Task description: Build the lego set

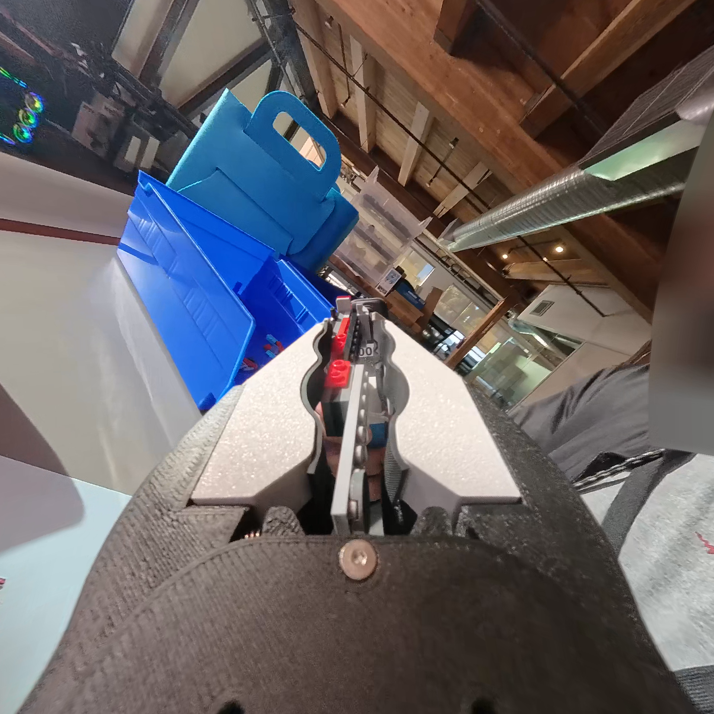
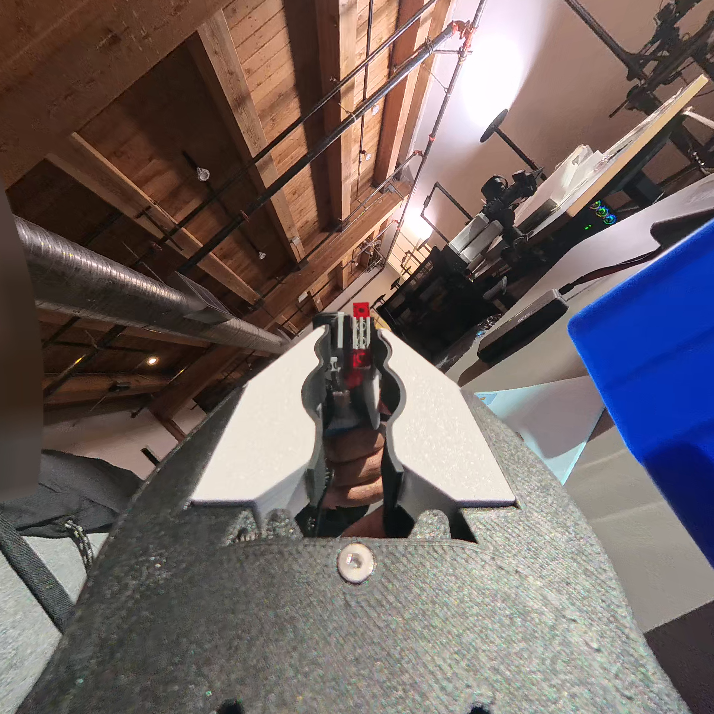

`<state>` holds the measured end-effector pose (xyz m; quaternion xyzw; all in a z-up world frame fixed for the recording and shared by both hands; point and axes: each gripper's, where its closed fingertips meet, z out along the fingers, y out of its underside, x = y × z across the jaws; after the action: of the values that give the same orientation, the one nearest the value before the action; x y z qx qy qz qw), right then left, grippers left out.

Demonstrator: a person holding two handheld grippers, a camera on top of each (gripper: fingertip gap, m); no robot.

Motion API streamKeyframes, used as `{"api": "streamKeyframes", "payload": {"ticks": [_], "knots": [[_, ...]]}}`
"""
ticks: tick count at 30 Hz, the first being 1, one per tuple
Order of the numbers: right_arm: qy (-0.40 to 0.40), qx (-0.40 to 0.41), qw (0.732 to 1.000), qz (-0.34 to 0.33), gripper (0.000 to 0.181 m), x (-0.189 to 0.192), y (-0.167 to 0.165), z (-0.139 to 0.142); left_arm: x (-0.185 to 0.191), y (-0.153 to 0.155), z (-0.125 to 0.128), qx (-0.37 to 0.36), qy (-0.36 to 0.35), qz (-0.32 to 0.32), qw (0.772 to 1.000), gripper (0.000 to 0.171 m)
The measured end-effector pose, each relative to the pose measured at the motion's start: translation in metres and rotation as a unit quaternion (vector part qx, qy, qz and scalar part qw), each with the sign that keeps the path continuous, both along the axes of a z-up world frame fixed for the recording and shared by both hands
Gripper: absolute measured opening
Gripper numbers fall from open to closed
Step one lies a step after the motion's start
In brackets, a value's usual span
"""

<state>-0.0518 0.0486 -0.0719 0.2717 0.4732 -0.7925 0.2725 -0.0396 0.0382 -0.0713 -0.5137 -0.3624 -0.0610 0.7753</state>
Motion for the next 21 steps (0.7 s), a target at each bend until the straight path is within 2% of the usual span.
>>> {"api": "streamKeyframes", "payload": {"ticks": [8,13,21], "knots": [[0.018,-0.017,1.000,-0.018,0.023,-0.001,0.006,0.007,-0.004,0.000,-0.006,0.071,-0.069,-0.037,0.994,0.038],[0.015,-0.030,0.999,-0.025,0.023,-0.003,0.010,0.009,0.002,0.008,-0.010,0.097,-0.101,-0.085,0.986,0.039],[-0.007,-0.059,0.998,-0.029,0.024,-0.005,0.015,0.012,0.001,0.013,-0.009,0.163,-0.135,-0.105,0.972,0.039]]}}
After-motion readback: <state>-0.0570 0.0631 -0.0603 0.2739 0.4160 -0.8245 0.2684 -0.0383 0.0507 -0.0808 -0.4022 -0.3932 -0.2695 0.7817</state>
